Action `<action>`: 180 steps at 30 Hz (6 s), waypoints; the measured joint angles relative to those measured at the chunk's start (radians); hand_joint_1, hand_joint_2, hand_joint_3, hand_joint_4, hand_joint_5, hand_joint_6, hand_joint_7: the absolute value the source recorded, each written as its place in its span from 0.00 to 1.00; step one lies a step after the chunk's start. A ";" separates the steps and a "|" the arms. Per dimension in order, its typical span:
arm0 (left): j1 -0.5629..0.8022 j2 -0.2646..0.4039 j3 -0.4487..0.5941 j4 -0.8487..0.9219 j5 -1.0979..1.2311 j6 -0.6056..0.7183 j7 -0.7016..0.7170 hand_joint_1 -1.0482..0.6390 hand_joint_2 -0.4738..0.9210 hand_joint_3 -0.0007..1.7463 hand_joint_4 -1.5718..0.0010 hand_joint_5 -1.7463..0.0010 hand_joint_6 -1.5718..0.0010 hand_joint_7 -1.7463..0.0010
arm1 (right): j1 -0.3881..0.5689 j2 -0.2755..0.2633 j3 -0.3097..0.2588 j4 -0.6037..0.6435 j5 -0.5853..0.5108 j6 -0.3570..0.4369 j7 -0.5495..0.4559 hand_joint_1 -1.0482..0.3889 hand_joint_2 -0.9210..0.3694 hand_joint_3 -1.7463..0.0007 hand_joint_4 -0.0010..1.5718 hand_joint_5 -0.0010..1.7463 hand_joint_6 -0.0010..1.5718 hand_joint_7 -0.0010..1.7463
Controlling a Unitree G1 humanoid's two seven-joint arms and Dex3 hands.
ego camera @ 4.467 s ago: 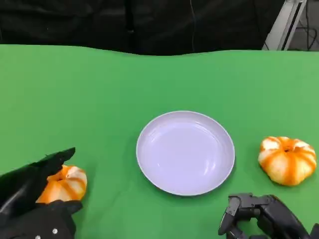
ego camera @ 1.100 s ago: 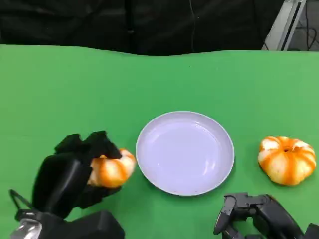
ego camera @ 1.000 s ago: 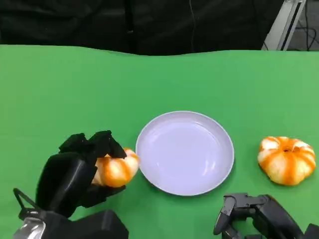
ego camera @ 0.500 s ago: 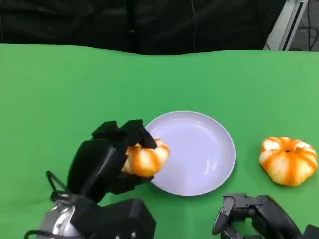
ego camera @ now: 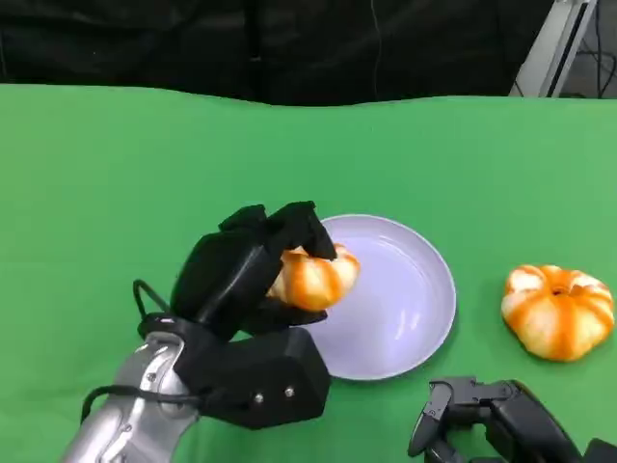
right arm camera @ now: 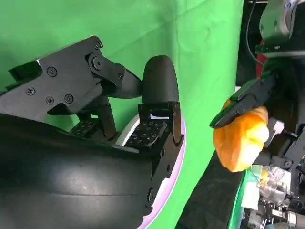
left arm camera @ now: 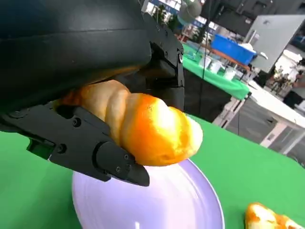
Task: Grasp the bread from the table and place it into the plate.
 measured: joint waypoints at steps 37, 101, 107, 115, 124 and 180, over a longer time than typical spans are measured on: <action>-0.276 -0.113 -0.094 0.529 -0.012 -0.152 0.000 0.49 0.91 0.00 0.50 0.59 0.39 0.84 | 0.019 0.001 0.033 -0.036 -0.036 0.023 -0.049 0.64 0.23 0.45 0.53 0.81 0.56 0.65; 0.078 -0.138 0.258 0.158 -0.759 -0.194 -0.528 0.10 1.00 0.40 0.81 0.98 0.83 0.99 | 0.015 -0.003 0.032 -0.033 -0.034 0.024 -0.044 0.65 0.22 0.46 0.54 0.85 0.56 0.65; 0.176 -0.144 0.276 0.092 -0.843 -0.206 -0.600 0.08 1.00 0.38 0.78 0.98 0.80 0.98 | 0.015 -0.005 0.030 -0.032 -0.032 0.023 -0.042 0.64 0.22 0.46 0.53 0.84 0.56 0.65; 0.272 -0.151 0.302 0.044 -0.911 -0.226 -0.646 0.08 1.00 0.36 0.75 0.98 0.78 0.99 | 0.017 -0.005 0.030 -0.033 -0.032 0.022 -0.042 0.64 0.22 0.46 0.53 0.86 0.56 0.65; 0.272 -0.158 0.303 0.036 -0.912 -0.226 -0.653 0.08 1.00 0.36 0.75 0.99 0.78 0.99 | 0.018 -0.005 0.030 -0.033 -0.032 0.022 -0.042 0.64 0.22 0.46 0.53 0.86 0.56 0.65; 0.314 -0.203 0.357 0.397 -0.721 -0.622 -0.581 0.59 0.65 0.77 0.36 0.16 0.31 0.33 | 0.026 -0.013 -0.002 -0.056 -0.005 0.029 -0.018 0.64 0.23 0.46 0.52 0.85 0.55 0.67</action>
